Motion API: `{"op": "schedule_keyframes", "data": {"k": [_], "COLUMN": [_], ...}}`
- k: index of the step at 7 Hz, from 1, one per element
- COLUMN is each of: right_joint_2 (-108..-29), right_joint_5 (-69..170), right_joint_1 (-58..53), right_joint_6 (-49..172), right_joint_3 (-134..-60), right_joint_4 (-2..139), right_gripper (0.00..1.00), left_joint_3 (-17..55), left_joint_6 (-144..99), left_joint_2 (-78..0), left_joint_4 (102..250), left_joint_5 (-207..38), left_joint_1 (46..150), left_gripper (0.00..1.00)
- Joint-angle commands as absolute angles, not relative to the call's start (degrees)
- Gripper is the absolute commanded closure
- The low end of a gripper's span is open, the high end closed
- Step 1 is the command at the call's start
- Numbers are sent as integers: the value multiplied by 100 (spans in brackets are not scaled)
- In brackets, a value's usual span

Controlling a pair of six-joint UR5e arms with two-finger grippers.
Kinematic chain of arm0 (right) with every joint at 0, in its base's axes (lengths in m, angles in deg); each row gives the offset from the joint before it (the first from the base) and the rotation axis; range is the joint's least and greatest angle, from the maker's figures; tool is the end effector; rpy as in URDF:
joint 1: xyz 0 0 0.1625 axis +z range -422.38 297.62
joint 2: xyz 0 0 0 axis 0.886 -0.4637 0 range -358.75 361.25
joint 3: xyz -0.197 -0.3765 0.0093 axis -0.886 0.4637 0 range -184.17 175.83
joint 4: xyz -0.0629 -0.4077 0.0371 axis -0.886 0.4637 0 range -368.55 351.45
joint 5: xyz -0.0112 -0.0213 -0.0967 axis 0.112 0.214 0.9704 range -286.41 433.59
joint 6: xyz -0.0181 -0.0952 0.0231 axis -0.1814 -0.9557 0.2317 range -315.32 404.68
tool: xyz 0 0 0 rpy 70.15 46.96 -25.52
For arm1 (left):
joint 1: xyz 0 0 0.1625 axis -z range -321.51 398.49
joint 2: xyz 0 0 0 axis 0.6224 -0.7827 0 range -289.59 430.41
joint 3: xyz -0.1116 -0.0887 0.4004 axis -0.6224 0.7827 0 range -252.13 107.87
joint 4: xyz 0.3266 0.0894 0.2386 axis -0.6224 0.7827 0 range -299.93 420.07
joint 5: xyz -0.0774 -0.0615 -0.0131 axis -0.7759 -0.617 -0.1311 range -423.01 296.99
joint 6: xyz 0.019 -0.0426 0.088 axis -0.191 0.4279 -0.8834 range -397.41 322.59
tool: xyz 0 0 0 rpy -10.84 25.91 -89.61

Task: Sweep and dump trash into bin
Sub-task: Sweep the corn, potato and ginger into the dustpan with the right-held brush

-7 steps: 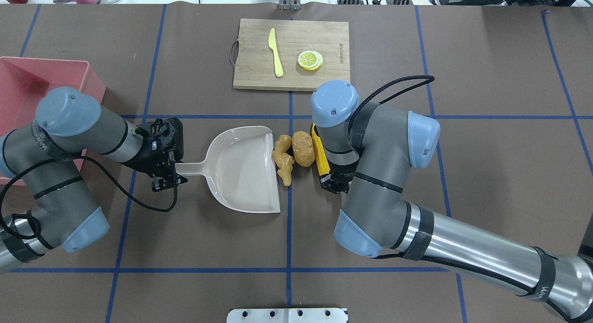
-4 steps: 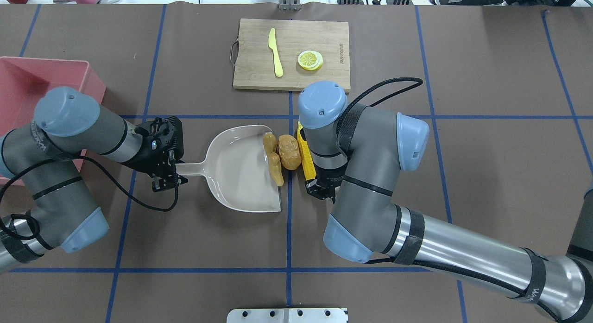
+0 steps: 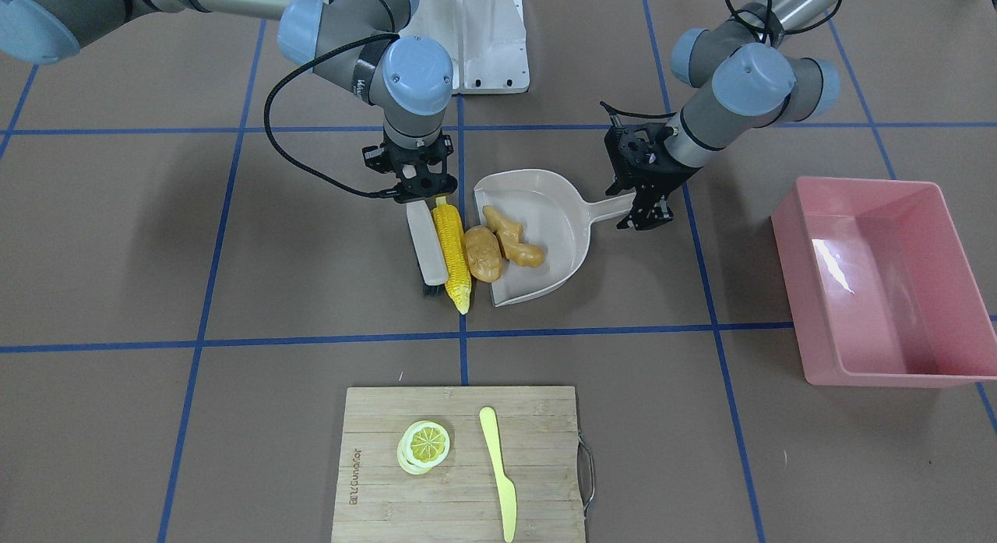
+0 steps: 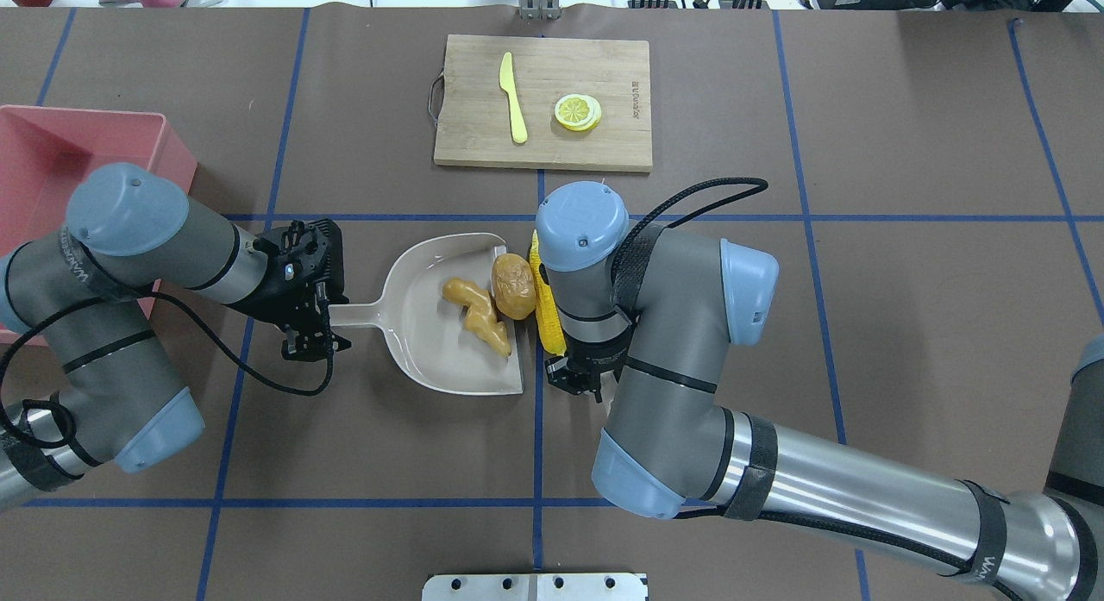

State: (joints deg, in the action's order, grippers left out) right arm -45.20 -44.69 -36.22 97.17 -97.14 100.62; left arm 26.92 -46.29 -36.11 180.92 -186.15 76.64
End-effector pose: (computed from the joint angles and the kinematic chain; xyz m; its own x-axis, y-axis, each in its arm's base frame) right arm -0.5827 -0.3821 0.2182 0.7499 -0.2292 0.6206 0.3327 0.9415 -0.0543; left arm 0.4226 -0.4322 0.3639 0.0901 0.9813 -0.1702 -0.4543 0.1925 0.8698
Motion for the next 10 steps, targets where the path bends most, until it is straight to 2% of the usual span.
{"op": "schedule_keyframes", "data": {"k": [1,6,10], "right_joint_2": [-4551,-4806,-4806], "right_joint_5": [-4619,-4638,-4857], "right_joint_1": [-3645,-3873,-3865], "right_joint_6": [10057,11276,11999], "right_joint_3": [-9707,-9567,-9576], "right_joint_4": [9553,7499,6389], "right_gripper": [100,100,100], "left_joint_3": [2692,2657,2657], "left_joint_6": [-4628,-4628,-4628], "left_joint_2": [-3612,-3612,-3603], "left_joint_4": [18092,18092,18092], "left_joint_5": [-18615,-18588,-18588], "left_joint_1": [7655,7655,7655], "left_gripper": [36,35,34]}}
